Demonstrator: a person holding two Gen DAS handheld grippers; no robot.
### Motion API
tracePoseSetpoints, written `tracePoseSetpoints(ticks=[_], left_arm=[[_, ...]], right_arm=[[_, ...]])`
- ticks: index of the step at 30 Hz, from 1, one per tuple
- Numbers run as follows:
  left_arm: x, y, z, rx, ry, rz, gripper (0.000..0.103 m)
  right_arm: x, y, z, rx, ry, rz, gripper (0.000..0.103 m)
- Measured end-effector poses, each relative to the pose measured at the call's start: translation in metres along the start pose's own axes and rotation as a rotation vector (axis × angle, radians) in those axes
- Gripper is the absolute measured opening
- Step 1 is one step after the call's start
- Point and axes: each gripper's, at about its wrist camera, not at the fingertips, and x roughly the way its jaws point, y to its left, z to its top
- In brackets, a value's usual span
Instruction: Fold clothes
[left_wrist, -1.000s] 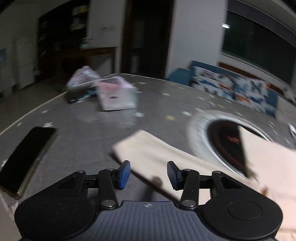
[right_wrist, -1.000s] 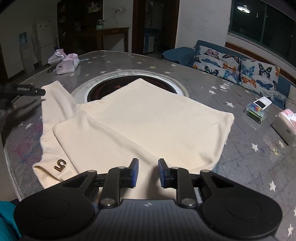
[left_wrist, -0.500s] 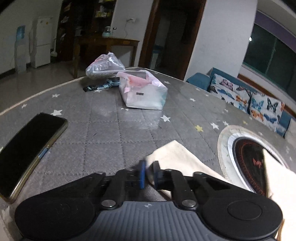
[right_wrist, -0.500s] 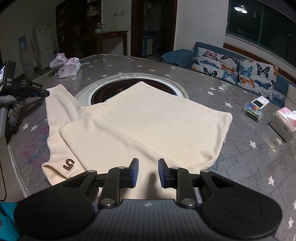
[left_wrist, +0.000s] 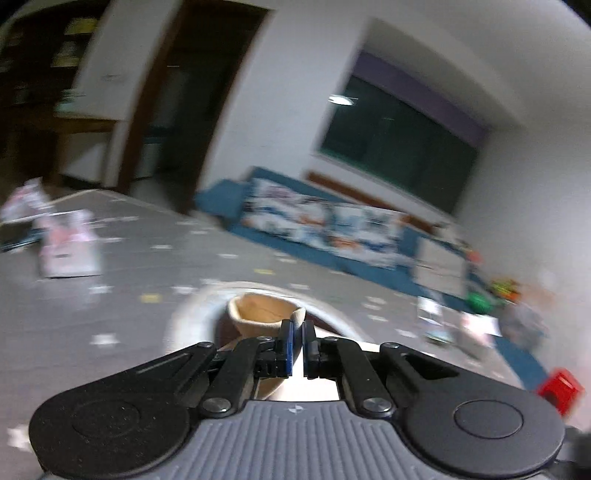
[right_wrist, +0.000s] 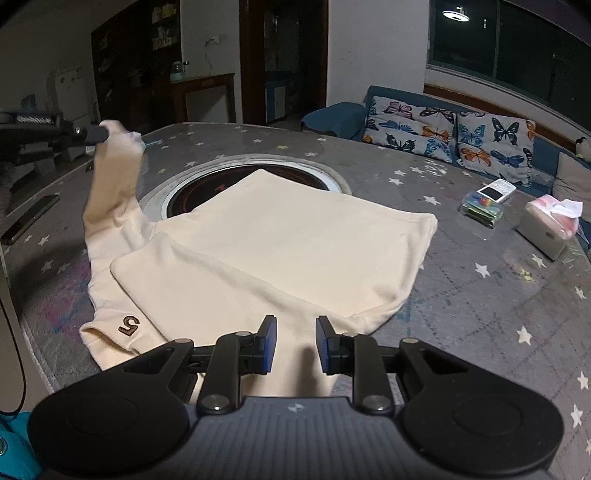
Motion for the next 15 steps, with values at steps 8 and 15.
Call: tracePoseSetpoints(ticks=[8,15], left_arm=[[0.018,-0.081,-0.03,0.107,0.11,-0.258,0.005],[0.045,-0.11,-0.076,0.161,0.251,-0.327,0.005]], right_arm=[[-0.009,-0.015,-0.011,0.056,-0.015,-0.017,0.022],[-0.015,-0.025,-0.02,0.105,-0.017,-0.037,0.022]])
